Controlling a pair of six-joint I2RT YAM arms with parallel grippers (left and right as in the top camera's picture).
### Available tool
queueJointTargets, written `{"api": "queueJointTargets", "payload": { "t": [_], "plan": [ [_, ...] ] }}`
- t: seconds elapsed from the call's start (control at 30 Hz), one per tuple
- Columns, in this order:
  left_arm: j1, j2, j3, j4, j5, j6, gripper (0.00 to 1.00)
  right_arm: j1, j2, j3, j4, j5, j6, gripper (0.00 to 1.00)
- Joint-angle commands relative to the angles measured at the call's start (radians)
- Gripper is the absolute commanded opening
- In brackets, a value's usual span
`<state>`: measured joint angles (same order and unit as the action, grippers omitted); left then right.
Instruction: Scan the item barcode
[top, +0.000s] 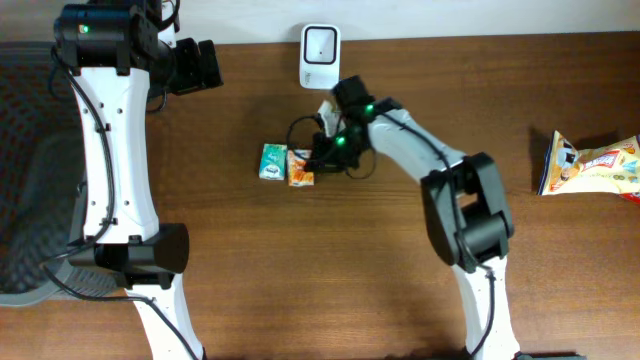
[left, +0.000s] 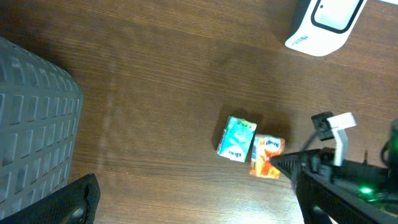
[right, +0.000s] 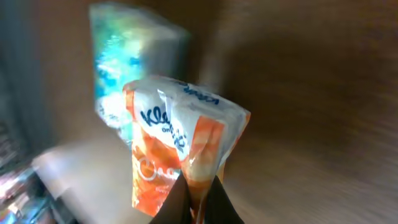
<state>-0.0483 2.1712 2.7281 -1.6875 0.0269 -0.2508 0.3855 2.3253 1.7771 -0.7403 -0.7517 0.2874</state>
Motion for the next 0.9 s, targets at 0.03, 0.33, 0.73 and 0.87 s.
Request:
{"api": "queueJointTargets", "payload": {
  "t": [0.03,0.33,0.73,0.87],
  "plan": [
    [0.003,0.002,0.003,-0.001,0.004,0.009,0.99,-0.080,0.010,-0.012,-0.074,-0.583,-0.375,0.04],
    [0.003,0.002,0.003,0.000,0.004,0.009,0.99,-0.086,0.009,-0.011,-0.081,-0.334,-0.257,0.04],
    [0.004,0.002,0.003,-0.001,0.004,0.009,0.99,-0.032,0.053,0.349,0.536,1.044,-0.636,0.04],
    [0.003,0.002,0.003,0.000,0.004,0.009,0.99,0.006,0.106,0.349,0.610,1.041,-1.057,0.04]
  ]
}}
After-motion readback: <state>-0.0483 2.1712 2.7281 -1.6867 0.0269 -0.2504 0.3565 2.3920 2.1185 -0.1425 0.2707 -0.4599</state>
